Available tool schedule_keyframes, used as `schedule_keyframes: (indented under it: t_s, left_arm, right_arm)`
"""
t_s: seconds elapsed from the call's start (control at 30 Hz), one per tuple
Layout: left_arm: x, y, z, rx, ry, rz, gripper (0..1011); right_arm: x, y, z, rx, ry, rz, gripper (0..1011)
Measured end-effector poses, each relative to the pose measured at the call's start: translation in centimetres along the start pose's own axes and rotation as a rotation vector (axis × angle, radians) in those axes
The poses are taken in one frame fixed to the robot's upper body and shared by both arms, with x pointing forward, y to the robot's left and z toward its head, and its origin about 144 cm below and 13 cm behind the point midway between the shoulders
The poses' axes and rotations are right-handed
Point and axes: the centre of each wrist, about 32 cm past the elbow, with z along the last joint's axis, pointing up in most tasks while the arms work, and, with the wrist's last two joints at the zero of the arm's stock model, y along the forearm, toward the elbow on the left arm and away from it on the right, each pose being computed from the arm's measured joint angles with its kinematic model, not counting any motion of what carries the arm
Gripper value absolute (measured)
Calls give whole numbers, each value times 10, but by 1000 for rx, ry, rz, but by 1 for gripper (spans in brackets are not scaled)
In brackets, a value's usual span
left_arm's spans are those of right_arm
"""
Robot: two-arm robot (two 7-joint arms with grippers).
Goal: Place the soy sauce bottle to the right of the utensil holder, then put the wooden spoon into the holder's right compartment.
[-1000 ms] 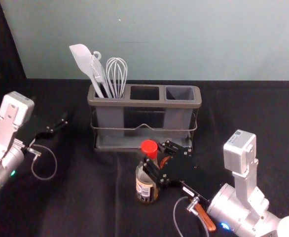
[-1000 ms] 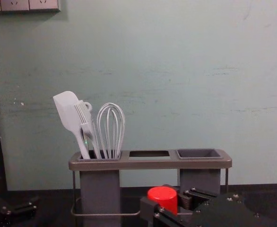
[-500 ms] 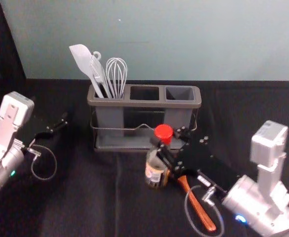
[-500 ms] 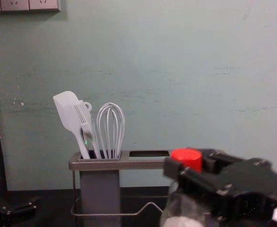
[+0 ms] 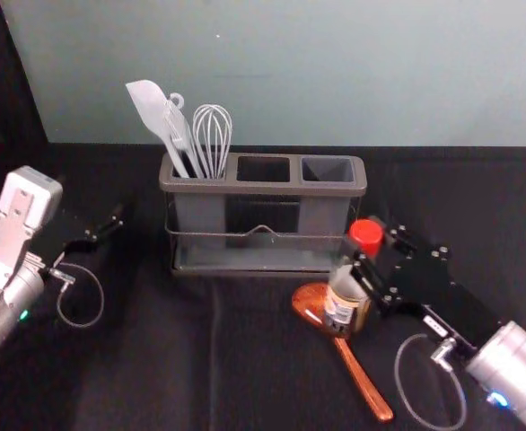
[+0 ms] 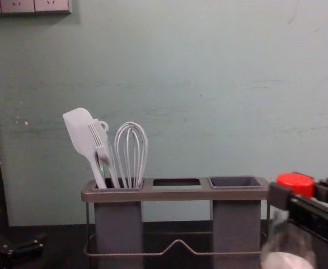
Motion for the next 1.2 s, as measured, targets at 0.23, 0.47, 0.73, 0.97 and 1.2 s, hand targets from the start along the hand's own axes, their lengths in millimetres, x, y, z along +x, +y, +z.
schedule_keyframes:
  t_s: [0.23, 0.47, 0.73, 0.97, 1.2]
  left_arm:
    - [0, 0, 0, 0, 0, 0, 1000]
    - [0, 0, 0, 0, 0, 0, 1000]
    - [0, 0, 0, 0, 0, 0, 1000]
    - [0, 0, 0, 0, 0, 0, 1000]
    - [0, 0, 0, 0, 0, 0, 1000]
  right_arm:
    - [19, -16, -5, -8, -22, -56, 385]
    - [41, -25, -6, -16, -42, -100, 385]
    - [62, -18, -15, -6, -53, -121, 385]
    - [71, -4, -26, 17, -43, -113, 385]
    - [80, 9, -34, 11, -40, -114, 385]
